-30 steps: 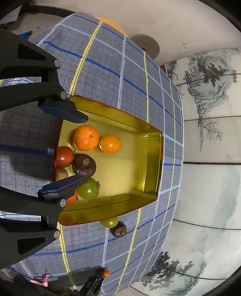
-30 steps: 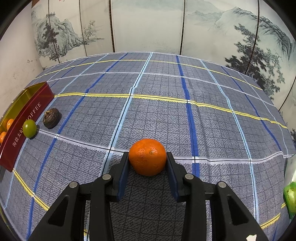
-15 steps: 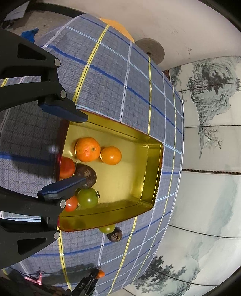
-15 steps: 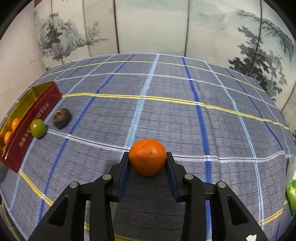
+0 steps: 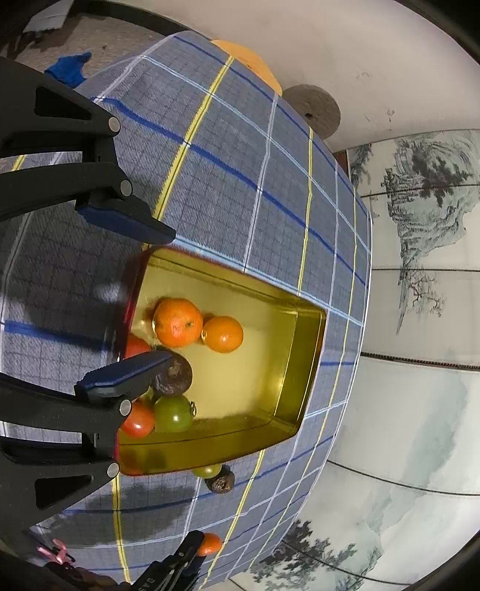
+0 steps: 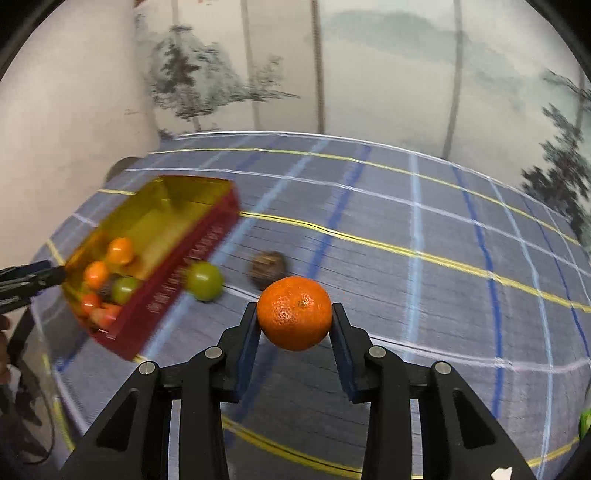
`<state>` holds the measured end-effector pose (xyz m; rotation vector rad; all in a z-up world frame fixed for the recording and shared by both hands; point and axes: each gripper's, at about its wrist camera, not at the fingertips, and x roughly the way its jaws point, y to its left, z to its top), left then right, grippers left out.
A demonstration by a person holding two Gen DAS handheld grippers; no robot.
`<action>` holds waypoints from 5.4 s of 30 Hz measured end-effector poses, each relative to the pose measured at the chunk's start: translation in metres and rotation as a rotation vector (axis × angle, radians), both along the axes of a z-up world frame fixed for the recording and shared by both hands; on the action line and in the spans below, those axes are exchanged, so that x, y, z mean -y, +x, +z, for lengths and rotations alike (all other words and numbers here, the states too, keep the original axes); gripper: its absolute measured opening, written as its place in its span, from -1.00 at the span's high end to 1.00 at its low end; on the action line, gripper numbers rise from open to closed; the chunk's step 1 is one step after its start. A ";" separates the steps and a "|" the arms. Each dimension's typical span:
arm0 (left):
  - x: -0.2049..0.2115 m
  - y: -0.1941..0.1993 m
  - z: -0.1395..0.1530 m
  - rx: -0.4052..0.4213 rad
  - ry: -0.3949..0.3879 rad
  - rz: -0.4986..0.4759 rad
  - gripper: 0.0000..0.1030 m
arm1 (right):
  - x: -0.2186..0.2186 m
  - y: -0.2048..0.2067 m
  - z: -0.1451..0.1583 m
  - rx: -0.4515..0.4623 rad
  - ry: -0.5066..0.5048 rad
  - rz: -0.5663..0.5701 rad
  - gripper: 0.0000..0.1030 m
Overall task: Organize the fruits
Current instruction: 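Carry the held mandarin into the red tin with the right tool, then open the right tool to release the mandarin into the tin, then move the right tool to the green tomato and grasp it, then grasp the dark brown round fruit with the left tool while the right holds the green tomato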
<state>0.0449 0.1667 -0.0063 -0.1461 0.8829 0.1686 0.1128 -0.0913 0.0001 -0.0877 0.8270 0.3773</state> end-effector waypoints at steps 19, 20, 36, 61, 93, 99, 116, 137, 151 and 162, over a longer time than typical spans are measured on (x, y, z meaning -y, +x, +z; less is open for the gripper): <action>-0.043 -0.023 -0.004 -0.008 0.009 0.101 -0.32 | -0.154 -0.016 -0.005 -0.041 0.022 0.340 0.32; -0.044 -0.024 -0.005 -0.011 0.014 0.107 -0.33 | -0.159 -0.016 -0.008 -0.047 0.019 0.348 0.32; -0.048 -0.027 -0.011 -0.018 0.010 0.109 -0.41 | -0.173 -0.013 -0.022 -0.072 -0.016 0.355 0.29; -0.033 -0.024 0.001 0.003 0.019 0.070 -0.41 | -0.133 -0.017 0.011 0.010 0.069 0.282 0.14; -0.024 -0.012 -0.002 -0.022 0.018 0.045 -0.41 | -0.093 0.040 -0.059 -0.075 -0.042 0.154 0.13; -0.007 -0.006 0.000 -0.028 0.018 0.007 -0.41 | -0.094 0.041 -0.058 -0.068 -0.036 0.162 0.35; 0.086 0.038 0.005 -0.010 -0.042 -0.200 -0.41 | -0.013 0.024 -0.043 -0.034 -0.021 0.017 0.35; 0.196 0.124 -0.016 -0.067 -0.034 -0.353 -0.38 | 0.110 0.046 -0.055 -0.063 -0.031 -0.254 0.35; 0.210 0.151 -0.041 -0.115 -0.034 -0.368 0.01 | 0.115 0.046 -0.057 -0.074 -0.001 -0.254 0.34; 0.217 0.154 -0.045 -0.110 -0.003 -0.382 0.23 | 0.116 0.047 -0.058 -0.082 0.009 -0.254 0.34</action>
